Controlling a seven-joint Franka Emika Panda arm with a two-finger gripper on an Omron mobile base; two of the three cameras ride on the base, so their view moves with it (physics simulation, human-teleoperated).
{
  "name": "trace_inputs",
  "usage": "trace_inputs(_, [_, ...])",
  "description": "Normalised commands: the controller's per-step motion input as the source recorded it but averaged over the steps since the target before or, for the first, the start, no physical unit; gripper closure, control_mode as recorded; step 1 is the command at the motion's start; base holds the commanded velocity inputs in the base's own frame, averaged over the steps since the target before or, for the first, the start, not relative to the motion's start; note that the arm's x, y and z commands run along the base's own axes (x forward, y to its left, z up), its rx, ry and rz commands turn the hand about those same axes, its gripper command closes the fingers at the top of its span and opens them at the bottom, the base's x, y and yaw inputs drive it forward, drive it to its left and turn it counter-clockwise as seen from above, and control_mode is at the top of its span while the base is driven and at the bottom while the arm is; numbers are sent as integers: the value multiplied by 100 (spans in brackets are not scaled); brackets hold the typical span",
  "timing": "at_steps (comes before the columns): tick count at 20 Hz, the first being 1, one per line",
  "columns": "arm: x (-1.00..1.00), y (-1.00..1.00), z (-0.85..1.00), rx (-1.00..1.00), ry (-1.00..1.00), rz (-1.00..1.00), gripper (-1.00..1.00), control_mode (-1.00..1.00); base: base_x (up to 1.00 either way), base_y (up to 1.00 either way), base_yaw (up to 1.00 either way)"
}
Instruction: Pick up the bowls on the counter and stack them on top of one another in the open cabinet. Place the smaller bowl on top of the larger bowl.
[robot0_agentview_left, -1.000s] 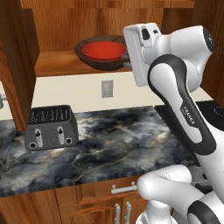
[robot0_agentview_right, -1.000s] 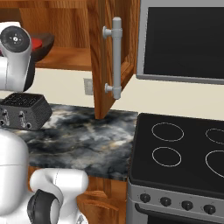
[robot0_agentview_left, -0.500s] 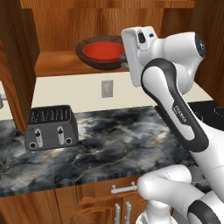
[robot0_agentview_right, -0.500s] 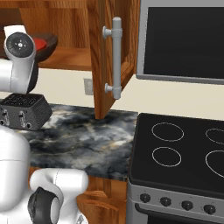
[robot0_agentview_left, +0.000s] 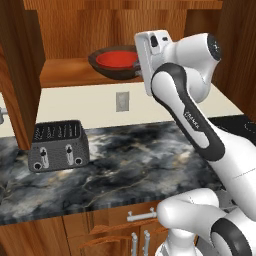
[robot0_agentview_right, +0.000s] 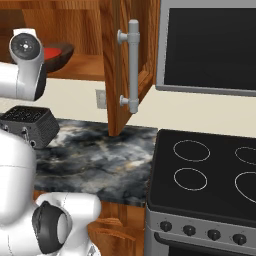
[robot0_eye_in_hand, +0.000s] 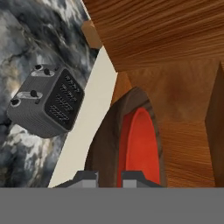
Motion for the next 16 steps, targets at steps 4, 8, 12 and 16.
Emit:
trace_inputs(4, [34, 0, 0, 0, 2, -6, 100, -100, 0, 0, 0])
trace_inputs(8, [32, 0, -6, 0, 0, -6, 100, -100, 0, 0, 0])
trace_inputs(12, [29, 0, -14, 0, 0, -5, 100, -100, 0, 0, 0])
trace_inputs(16, [29, 0, -16, 0, 0, -5, 100, -100, 0, 0, 0])
